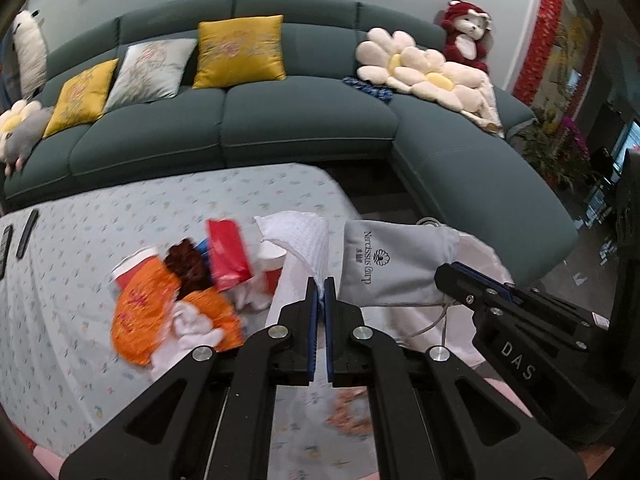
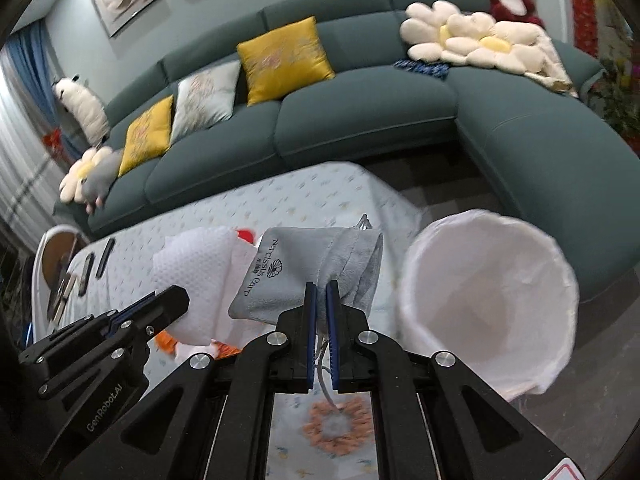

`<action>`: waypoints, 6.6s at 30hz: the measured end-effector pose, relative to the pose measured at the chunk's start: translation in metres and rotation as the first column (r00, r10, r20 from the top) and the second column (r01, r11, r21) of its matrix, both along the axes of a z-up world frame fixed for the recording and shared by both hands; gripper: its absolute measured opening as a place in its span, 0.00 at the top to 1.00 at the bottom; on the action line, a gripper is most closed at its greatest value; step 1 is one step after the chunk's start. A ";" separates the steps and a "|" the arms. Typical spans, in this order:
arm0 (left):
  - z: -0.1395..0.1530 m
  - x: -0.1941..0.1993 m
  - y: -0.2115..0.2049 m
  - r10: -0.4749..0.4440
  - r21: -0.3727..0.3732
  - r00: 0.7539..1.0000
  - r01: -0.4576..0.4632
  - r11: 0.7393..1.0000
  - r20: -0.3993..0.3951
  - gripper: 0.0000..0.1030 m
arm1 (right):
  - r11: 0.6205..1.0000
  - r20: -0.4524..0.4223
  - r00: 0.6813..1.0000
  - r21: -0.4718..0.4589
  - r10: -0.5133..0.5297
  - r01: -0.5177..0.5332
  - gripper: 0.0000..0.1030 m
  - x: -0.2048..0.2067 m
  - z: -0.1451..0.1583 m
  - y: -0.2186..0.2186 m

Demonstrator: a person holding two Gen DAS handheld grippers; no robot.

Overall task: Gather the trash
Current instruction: 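Carry the grey pouch with the right gripper over the wastebasket, then open the right gripper to drop the pouch into the wastebasket, then grasp the tan scrunchie with the right gripper while left tool reaches orange bag, then grasp the orange plastic bag with the left gripper and lift it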

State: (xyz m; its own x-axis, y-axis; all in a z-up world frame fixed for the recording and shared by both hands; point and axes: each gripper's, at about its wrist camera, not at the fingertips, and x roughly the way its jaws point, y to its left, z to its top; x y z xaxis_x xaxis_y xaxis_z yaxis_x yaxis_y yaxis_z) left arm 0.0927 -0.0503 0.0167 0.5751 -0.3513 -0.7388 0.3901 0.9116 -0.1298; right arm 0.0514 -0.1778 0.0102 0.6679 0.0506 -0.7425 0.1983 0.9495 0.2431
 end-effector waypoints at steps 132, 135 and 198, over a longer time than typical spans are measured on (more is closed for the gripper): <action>-0.135 0.101 0.204 0.315 0.073 0.929 -0.307 0.949 -0.192 0.33 | 0.996 -0.363 0.928 0.009 0.085 -0.088 0.89 0.012 -0.143 0.105; -0.139 0.110 0.204 0.279 0.053 0.936 -0.274 0.960 -0.216 0.42 | 0.995 -0.330 0.939 0.015 0.097 -0.097 0.89 0.025 -0.129 0.117; -0.049 0.056 0.126 0.123 -0.040 0.987 -0.127 0.991 -0.102 0.84 | 0.998 -0.086 0.995 0.056 0.043 -0.038 0.89 0.027 -0.025 0.099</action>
